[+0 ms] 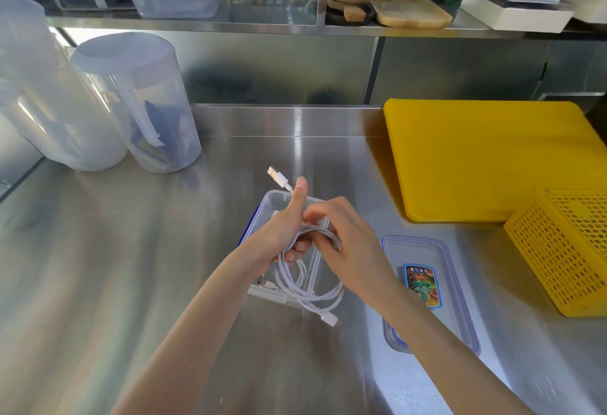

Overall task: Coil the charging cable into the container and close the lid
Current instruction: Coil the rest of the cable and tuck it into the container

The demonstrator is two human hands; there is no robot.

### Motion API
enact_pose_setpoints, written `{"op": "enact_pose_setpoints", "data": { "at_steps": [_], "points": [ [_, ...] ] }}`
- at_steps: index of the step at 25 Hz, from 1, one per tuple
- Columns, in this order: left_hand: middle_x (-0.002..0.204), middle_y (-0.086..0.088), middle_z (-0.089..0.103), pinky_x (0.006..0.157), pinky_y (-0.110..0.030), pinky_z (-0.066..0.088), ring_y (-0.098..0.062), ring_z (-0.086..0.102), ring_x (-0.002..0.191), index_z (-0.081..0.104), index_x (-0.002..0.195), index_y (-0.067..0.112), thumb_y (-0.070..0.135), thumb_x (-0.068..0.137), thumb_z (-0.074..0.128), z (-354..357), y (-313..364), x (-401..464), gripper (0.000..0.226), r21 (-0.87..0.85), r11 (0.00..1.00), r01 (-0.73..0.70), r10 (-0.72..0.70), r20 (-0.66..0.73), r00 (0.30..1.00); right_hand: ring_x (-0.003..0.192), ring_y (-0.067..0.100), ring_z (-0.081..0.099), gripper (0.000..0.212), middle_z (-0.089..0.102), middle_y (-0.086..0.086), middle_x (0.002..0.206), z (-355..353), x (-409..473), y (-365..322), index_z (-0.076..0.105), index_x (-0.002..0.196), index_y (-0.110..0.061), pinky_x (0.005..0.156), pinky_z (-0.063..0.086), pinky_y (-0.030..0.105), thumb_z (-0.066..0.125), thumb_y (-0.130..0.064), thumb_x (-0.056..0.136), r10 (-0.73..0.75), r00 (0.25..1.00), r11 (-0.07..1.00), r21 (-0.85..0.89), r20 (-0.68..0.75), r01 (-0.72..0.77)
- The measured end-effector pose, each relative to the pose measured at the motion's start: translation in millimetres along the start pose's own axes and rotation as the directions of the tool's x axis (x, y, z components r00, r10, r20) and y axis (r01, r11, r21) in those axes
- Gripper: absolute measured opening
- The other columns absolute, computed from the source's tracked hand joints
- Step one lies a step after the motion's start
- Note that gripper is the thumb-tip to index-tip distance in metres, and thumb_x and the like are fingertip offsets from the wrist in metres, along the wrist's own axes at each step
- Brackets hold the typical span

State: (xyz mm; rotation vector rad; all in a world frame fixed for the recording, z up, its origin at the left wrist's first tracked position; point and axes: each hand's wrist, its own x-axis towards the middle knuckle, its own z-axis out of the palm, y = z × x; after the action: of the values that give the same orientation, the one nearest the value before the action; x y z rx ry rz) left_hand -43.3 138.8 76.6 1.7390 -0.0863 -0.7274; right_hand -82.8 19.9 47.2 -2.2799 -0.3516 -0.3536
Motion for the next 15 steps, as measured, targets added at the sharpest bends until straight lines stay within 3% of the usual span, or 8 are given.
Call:
{"op": "enact_pose_setpoints", "data": {
  "at_steps": [2, 5, 9, 12, 14, 15],
  "points": [
    [0.034, 0.005, 0.033, 0.035, -0.019, 0.022, -0.007, 0.025, 0.029, 0.04, 0.045, 0.014, 0.07, 0.083, 0.009, -1.2, -0.9, 0.1, 0.074, -0.013, 1.0, 0.013, -0.012, 0.039, 0.999, 0.08, -0.001, 0.053, 0.03, 0.049, -0.014, 0.096, 1.0, -0.4, 1.0, 0.047, 0.101, -0.038, 0.068, 0.048, 0.019, 0.053, -0.012, 0.087, -0.027, 1.0, 0.999, -0.038, 0.014, 0.028],
    [0.04, 0.005, 0.034, 0.038, -0.018, 0.026, -0.007, 0.026, 0.033, 0.044, 0.055, 0.014, 0.071, 0.083, 0.013, -4.2, -1.9, 0.7, 0.07, -0.046, 0.999, -0.001, 0.004, 0.061, 0.998, 0.078, 0.013, 0.055, 0.032, 0.054, -0.001, 0.101, 2.6, -0.4, 2.9, 0.054, 0.115, -0.03, 0.07, 0.053, 0.027, 0.052, -0.012, 0.088, 0.02, 1.0, 0.998, -0.061, -0.023, -0.022],
    [0.057, 0.006, 0.045, 0.054, -0.02, 0.032, -0.005, 0.036, 0.042, 0.049, 0.081, 0.016, 0.044, 0.093, 0.039, -4.6, -9.4, 1.5, 0.032, 0.042, 0.996, -0.079, 0.08, -0.024, 0.996, 0.075, 0.016, 0.054, 0.031, 0.048, 0.005, 0.112, -2.8, 2.7, 8.9, 0.058, 0.114, -0.023, 0.07, 0.055, 0.032, 0.057, -0.008, 0.086, 0.162, 0.985, 0.975, -0.147, -0.052, -0.168],
    [0.061, 0.005, 0.051, 0.051, -0.011, 0.036, 0.0, 0.042, 0.04, 0.05, 0.094, 0.013, 0.021, 0.094, 0.045, -6.0, -14.9, -0.1, 0.009, 0.078, 0.986, -0.146, 0.152, -0.071, 0.986, 0.101, 0.016, 0.056, 0.03, 0.048, 0.003, 0.128, -4.3, 3.6, 11.6, 0.061, 0.11, -0.022, 0.08, 0.053, 0.03, 0.061, -0.009, 0.083, 0.114, 0.991, 0.971, -0.202, -0.074, -0.127],
    [0.057, 0.006, 0.053, 0.05, -0.008, 0.036, 0.001, 0.043, 0.041, 0.05, 0.09, 0.015, 0.017, 0.094, 0.044, -6.8, -16.3, -0.3, 0.007, 0.113, 0.973, -0.202, 0.213, -0.096, 0.972, 0.116, 0.016, 0.052, 0.029, 0.054, 0.001, 0.13, -4.3, 4.0, 11.3, 0.06, 0.114, -0.019, 0.095, 0.043, 0.025, 0.059, -0.012, 0.085, 0.112, 0.993, 0.973, -0.198, -0.035, -0.117],
    [0.053, 0.01, 0.054, 0.052, -0.011, 0.036, 0.0, 0.043, 0.042, 0.05, 0.086, 0.018, 0.016, 0.094, 0.045, -7.4, -16.7, 0.2, 0.009, 0.141, 0.961, -0.237, 0.254, -0.117, 0.96, 0.115, 0.016, 0.054, 0.029, 0.059, 0.001, 0.126, -4.8, 4.4, 10.3, 0.058, 0.116, -0.018, 0.095, 0.039, 0.02, 0.057, -0.015, 0.087, 0.15, 0.989, 0.973, -0.177, -0.006, -0.149]
  ]
}}
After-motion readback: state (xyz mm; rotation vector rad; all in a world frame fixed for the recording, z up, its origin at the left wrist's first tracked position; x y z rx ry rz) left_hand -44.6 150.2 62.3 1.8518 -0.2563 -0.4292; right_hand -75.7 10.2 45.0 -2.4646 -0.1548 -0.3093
